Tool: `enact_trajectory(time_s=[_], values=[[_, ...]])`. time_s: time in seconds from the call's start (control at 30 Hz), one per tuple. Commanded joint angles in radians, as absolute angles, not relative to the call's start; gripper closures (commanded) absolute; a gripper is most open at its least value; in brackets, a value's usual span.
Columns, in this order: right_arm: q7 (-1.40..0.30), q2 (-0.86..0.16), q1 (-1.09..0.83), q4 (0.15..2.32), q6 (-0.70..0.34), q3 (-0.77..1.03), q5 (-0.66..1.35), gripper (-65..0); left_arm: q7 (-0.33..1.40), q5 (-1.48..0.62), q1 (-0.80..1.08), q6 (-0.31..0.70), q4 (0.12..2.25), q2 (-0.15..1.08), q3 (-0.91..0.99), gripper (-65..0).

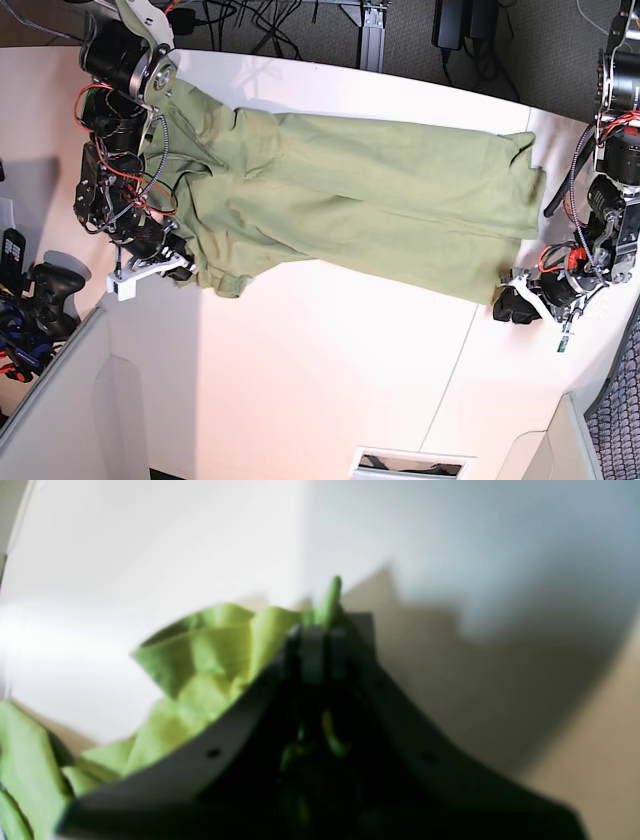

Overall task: Layout the t-shirt on the table in an organized manner, then fold the t-shirt properly
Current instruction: 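Grasp the shirt edge near the sleeve with the left gripper, then fold the shirt lengthwise with both grippers toward the collar edge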

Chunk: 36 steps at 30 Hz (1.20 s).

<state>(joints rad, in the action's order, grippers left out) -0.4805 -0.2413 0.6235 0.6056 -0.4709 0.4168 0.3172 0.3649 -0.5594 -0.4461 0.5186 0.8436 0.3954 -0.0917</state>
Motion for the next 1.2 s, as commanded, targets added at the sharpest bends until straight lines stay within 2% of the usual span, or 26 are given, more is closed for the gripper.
enact_trajectory(time_s=[0.0, 0.1, 0.27, 0.43, 0.5, 0.6, 0.67, 0.87, 1.03, 1.17], values=[[-0.469, -0.253, 0.653, 0.623, -0.48, 0.417, 0.332, 0.0, 0.365, -0.583, -0.474, 0.543, 0.856, 0.405, -0.088, -30.4], [-0.467, -0.252, 0.653, 0.623, -0.48, 0.417, 0.332, 0.0, 0.422, -0.596, -0.471, 0.566, 0.856, 0.392, -0.088, -30.4], [-0.467, -0.252, 0.653, 0.623, -0.48, 0.417, 0.337, 0.0, 0.424, -0.579, -0.462, 0.566, 0.856, 0.388, -0.092, -30.4], [-0.467, -0.252, 0.653, 0.623, -0.48, 0.417, 0.34, 0.0, 0.388, -0.482, -0.462, 0.565, 0.856, 0.385, -0.188, -29.8], [-0.467, -0.252, 0.653, 0.623, -0.48, 0.417, 0.34, 0.0, 0.346, -0.432, -0.463, 0.565, 0.856, 0.385, -0.237, -24.0], [-0.467, -0.252, 0.653, 0.623, -0.48, 0.417, 0.34, 0.0, 0.29, -0.374, -0.463, 0.562, 0.856, 0.385, -0.268, -6.4], [-0.467, -0.254, 0.654, 0.624, -0.48, 0.417, 0.34, 0.0, 0.274, -0.372, -0.465, 0.557, 0.856, 0.387, -0.266, -0.9], [-0.445, -0.28, 0.654, 0.679, -0.48, 0.416, 0.341, 0.0, 0.242, -0.374, -0.471, 0.565, 0.866, 0.405, -0.265, -0.5], [-0.45, -0.333, 0.653, 0.73, -0.503, 0.355, 0.387, 0.0, 0.244, -0.394, -0.471, 0.69, 0.887, 0.405, -0.265, -0.1], [-0.488, -0.384, 0.647, 0.775, -0.503, 0.271, 0.421, 0.0, 0.247, -0.415, -0.456, 0.698, 0.941, 0.42, -0.265, -0.1]])
